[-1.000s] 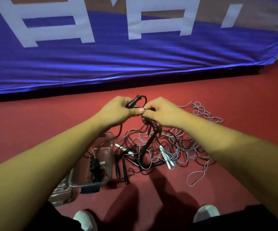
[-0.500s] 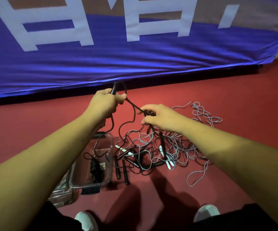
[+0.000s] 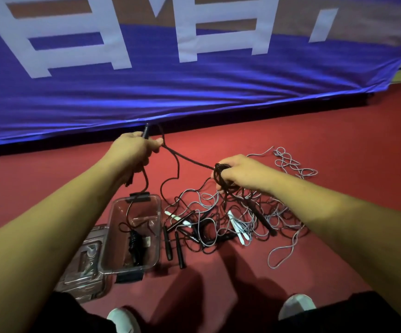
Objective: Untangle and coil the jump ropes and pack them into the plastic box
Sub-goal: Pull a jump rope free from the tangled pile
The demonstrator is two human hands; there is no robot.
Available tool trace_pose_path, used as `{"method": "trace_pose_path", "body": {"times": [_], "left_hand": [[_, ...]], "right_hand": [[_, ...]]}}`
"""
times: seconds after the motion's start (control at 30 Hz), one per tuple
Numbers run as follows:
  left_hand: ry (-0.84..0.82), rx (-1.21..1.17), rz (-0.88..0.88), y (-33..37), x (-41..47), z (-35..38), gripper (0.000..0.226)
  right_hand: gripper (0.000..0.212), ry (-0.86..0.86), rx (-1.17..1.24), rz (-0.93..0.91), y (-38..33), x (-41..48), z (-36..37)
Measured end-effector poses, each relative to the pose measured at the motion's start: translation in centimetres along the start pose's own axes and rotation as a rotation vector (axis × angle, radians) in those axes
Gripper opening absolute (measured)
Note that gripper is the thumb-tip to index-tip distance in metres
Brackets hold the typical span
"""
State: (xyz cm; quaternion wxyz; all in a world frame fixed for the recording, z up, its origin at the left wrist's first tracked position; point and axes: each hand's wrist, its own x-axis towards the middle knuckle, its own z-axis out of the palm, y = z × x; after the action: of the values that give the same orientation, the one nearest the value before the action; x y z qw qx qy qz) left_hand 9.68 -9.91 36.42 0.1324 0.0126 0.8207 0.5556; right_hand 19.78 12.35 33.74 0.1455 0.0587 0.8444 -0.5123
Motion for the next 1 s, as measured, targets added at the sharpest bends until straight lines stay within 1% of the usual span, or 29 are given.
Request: {"method": "trace_pose_path", "body": {"times": [0.07, 0.13, 0.2, 0.27, 0.3, 0.33, 0.37, 0.43, 0.53, 0.63, 0.7, 0.73, 0.77, 0.9, 1.0], "left_hand": [[-0.071, 0.141, -0.003, -0.4, 0.0, -0.4, 0.019], [-0.117, 0.317, 0.033, -0.8, 0.0, -0.6, 0.017], [-0.089, 0.440, 0.104, -1.1, 0.0, -0.4, 0.016], [-0.009, 0.476, 0.202, -0.9, 0.0, 0.1, 0.017], [0.001, 0.438, 0.230, -0.8, -0.1, 0.3, 0.017], [-0.031, 0.355, 0.229, -0.5, -0.4, 0.7, 0.021], [-0.101, 0.251, 0.200, -0.3, -0.8, 1.1, 0.025], [-0.267, 0.083, 0.123, -0.1, -2.0, 2.3, 0.025], [-0.356, 0.012, 0.123, -0.3, -2.9, 3.7, 0.032], [-0.335, 0.009, 0.153, -0.6, -2.6, 3.7, 0.028], [-0.291, 0.031, 0.179, -0.5, -2.4, 3.6, 0.015], [-0.275, 0.014, 0.180, -0.4, -2.3, 3.6, 0.008], [-0.257, -0.012, 0.167, -0.4, -2.2, 3.5, 0.005], [-0.236, -0.044, 0.107, -0.5, -2.2, 3.9, 0.019], [-0.287, -0.079, 0.078, -0.3, -2.4, 4.2, 0.022]], "right_hand": [[0.022, 0.000, 0.123, -0.022, -0.4, -0.1, 0.6], [0.021, 0.022, 0.252, -0.047, -0.8, 0.0, 0.9], [0.020, 0.051, 0.360, -0.035, -1.4, 0.0, 0.9], [0.021, 0.088, 0.418, -0.037, -1.8, 0.1, 0.9], [0.022, 0.108, 0.445, -0.051, -1.8, 0.3, 0.9], [0.023, 0.115, 0.492, -0.070, -1.8, 0.4, 0.9], [0.026, 0.108, 0.557, -0.083, -1.8, 0.7, 1.0], [0.030, 0.085, 0.659, -0.108, -2.0, 0.9, 1.1], [0.025, 0.084, 0.705, -0.122, -2.4, 1.3, 1.6], [0.015, 0.130, 0.747, -0.089, -2.6, 1.6, 2.2], [0.017, 0.143, 0.701, -0.088, -2.6, 1.6, 2.2], [0.018, 0.143, 0.660, -0.085, -2.5, 1.5, 2.1], [0.017, 0.137, 0.611, -0.072, -2.4, 1.4, 1.9], [0.015, 0.037, 0.455, -0.022, -2.1, 1.0, 0.9], [0.014, 0.031, 0.454, -0.022, -2.3, 1.0, 0.6]]}}
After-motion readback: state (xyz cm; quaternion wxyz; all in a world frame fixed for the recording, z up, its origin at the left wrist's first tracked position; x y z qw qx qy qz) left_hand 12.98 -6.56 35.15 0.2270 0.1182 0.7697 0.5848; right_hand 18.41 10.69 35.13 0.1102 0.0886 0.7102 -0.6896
